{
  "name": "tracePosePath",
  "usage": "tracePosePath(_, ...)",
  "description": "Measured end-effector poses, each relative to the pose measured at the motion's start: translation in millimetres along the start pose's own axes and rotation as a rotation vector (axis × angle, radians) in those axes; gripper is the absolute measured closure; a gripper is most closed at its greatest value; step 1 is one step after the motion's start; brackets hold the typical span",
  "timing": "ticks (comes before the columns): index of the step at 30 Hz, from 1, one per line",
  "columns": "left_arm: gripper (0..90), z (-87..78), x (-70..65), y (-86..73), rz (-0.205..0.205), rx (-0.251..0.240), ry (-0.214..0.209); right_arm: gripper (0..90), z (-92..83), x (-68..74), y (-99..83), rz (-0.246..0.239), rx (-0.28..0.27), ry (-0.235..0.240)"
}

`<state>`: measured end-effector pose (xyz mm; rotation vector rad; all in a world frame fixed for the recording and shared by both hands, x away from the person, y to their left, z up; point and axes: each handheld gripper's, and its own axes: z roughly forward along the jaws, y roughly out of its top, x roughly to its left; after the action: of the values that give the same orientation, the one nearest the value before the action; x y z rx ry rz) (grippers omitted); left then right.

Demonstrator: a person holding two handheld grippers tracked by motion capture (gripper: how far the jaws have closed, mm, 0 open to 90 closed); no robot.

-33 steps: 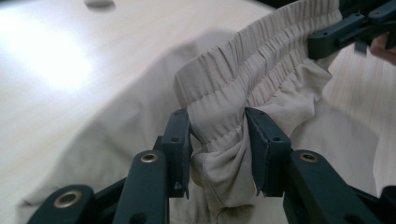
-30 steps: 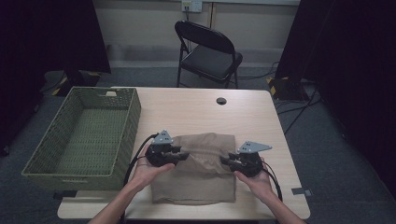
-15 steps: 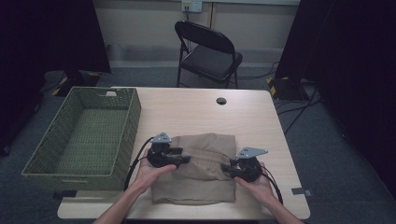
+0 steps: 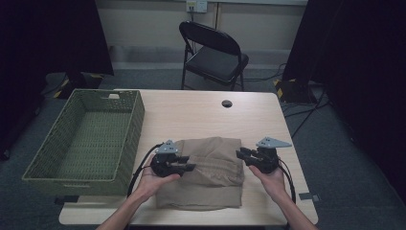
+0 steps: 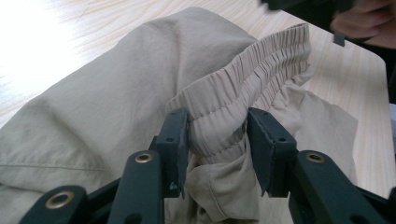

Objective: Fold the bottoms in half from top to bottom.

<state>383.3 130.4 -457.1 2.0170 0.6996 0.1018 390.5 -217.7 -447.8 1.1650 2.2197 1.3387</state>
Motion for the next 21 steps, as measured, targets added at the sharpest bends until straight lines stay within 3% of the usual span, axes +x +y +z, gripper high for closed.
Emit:
tracePosePath(5, 58.7, -4.0, 2.0, 2.0, -0.025, -0.021, -0.016, 72.7, 24.5, 3.9, -10.7, -0.036, 0.102, 0.004)
tracePosePath(7, 56.4, -6.9, 6.7, 4.6, -0.059, -0.052, -0.006, 73.8, 28.5, 8.7, -12.7, -0.063, 0.121, 0.004)
tracePosePath(11, 57.3, -16.0, 22.0, 6.9, -0.146, -0.138, 0.017, 72.8, 28.1, 9.6, -14.5, -0.061, 0.129, 0.010)
tracePosePath(15, 59.3, -8.4, 32.3, -1.4, -0.182, -0.050, 0.111, 72.1, 28.4, 7.2, -15.1, -0.057, 0.139, -0.012)
tracePosePath(17, 59.7, 0.4, 34.1, -6.3, -0.157, 0.007, 0.148, 72.7, 30.4, 5.9, -16.1, -0.055, 0.151, -0.014)
tracePosePath(18, 58.9, 4.1, 35.0, -8.0, -0.147, 0.028, 0.152, 72.8, 31.1, 5.7, -16.5, -0.056, 0.156, -0.016)
tracePosePath(21, 56.1, 9.7, 32.6, -7.9, -0.140, 0.027, 0.130, 72.6, 29.6, 6.2, -15.9, -0.044, 0.151, 0.012)
